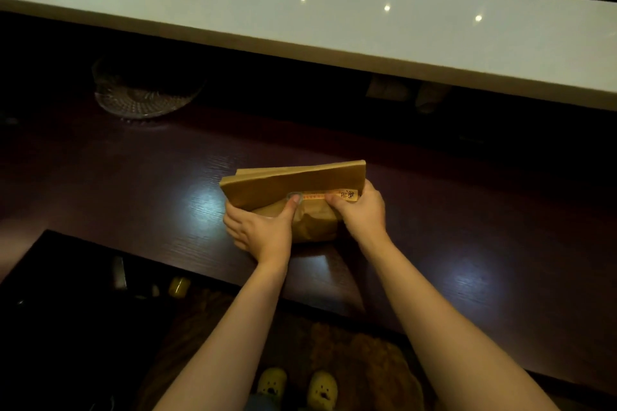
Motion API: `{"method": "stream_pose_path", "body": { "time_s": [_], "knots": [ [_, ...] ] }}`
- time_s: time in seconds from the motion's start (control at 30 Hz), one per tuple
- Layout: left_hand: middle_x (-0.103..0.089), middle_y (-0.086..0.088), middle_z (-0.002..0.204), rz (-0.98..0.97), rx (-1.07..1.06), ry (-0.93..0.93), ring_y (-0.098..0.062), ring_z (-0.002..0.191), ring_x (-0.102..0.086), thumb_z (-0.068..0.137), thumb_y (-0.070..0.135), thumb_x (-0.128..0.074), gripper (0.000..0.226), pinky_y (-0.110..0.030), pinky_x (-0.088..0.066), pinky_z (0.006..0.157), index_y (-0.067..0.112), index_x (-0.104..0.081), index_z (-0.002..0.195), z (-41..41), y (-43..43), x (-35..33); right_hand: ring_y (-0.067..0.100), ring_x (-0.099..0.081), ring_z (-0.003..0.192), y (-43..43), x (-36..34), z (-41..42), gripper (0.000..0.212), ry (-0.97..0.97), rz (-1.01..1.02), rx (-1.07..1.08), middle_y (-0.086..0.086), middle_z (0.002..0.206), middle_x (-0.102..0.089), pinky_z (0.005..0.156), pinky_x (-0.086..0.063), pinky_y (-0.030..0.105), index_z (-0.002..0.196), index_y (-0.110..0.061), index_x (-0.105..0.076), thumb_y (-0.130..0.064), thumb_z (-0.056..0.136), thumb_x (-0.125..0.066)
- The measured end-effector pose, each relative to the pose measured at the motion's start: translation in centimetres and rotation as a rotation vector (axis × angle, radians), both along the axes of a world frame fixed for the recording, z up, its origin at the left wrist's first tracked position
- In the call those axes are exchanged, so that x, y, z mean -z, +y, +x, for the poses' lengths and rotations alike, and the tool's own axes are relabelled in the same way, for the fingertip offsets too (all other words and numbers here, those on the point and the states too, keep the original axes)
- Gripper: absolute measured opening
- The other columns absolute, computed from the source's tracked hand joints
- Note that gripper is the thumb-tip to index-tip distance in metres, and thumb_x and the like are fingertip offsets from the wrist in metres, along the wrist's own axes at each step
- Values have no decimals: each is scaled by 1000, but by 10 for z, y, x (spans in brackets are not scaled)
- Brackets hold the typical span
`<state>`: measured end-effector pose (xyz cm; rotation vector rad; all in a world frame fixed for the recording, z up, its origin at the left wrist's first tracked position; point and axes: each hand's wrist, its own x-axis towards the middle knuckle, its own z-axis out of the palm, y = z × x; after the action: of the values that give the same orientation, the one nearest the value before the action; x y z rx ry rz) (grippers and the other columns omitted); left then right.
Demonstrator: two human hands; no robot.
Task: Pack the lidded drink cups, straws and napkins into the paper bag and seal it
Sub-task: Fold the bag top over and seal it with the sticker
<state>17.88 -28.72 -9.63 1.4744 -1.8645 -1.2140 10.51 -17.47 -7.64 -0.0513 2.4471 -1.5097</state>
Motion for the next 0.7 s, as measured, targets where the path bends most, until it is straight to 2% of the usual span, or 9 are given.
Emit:
{"method": "stream_pose_path", "body": {
  "time_s": [0.1, 0.2, 0.3, 0.37, 0.4, 0.47, 0.53, 0.6, 0.7],
  "knots": [
    [-28, -15, 144, -21, 8, -4, -33, 137, -23, 51, 50, -83, 121, -52, -21, 113, 8, -16, 143, 2, 0, -1, 25, -56, 106, 1, -3, 6, 25, 90, 17, 2, -22, 80, -50, 96, -43, 50, 90, -30, -56, -31, 73, -74],
    [-17, -18, 151, -168, 57, -37, -35, 141, -15, 54, 50, -82, 130, -52, -14, 116, 9, -2, 147, 4, -4, -11, 24, -53, 109, 3, -2, 8, 28, 118, 14, 2, -25, 81, -41, 99, -42, 49, 102, -21, -59, -28, 78, -72],
    [-9, -20, 154, -658, 224, -160, -35, 143, -9, 60, 47, -78, 122, -50, 4, 115, 18, 2, 147, 5, -10, -28, 23, -51, 110, 5, -3, 9, 32, 123, 28, -11, -24, 84, -44, 101, -40, 47, 107, -19, -60, -29, 79, -70],
    [-20, -16, 153, -1010, 460, -248, -31, 142, -13, 64, 41, -72, 107, -49, 8, 115, 22, -7, 147, 0, -14, -40, 22, -50, 112, 6, -5, 8, 33, 124, 55, -27, -14, 92, -56, 101, -38, 41, 109, -19, -59, -31, 79, -70],
    [-34, -13, 147, -1121, 595, -264, -29, 139, -24, 66, 35, -72, 99, -50, 3, 116, 20, -16, 146, -6, -17, -44, 21, -49, 112, 7, -5, 7, 34, 122, 80, -44, -7, 100, -61, 99, -37, 39, 109, -19, -59, -33, 79, -69],
    [-62, -8, 119, -1220, 809, -255, -27, 117, -54, 65, 22, -77, 75, -48, -27, 111, 13, -45, 132, -15, -22, -47, 23, -48, 113, 8, -6, 4, 40, 126, 169, -82, 0, 111, -62, 96, -35, 40, 111, -18, -57, -37, 78, -70],
    [-70, -5, 90, -1237, 908, -233, -25, 86, -66, 60, 19, -83, 51, -38, -51, 83, 11, -61, 106, -18, -28, -51, 25, -45, 116, 11, -11, 0, 51, 202, 258, -61, 4, 118, -53, 97, -35, 42, 115, -15, -51, -36, 73, -73],
    [-69, -4, 77, -1248, 970, -209, -23, 70, -65, 57, 17, -84, 41, -30, -51, 61, 10, -62, 91, -19, -34, -52, 25, -41, 120, 16, -20, -2, 66, 410, 327, -30, 7, 125, -45, 98, -33, 42, 124, -16, -44, -32, 69, -76],
    [-68, -5, 69, -1302, 1012, -151, -23, 61, -63, 63, 10, -75, 25, -28, -47, 52, 8, -64, 85, -20, -37, -49, 27, -44, 115, 16, -27, -9, 73, 802, 566, -221, 8, 128, -49, 96, -33, 43, 131, -19, -44, -25, 65, -76]
  ]
}}
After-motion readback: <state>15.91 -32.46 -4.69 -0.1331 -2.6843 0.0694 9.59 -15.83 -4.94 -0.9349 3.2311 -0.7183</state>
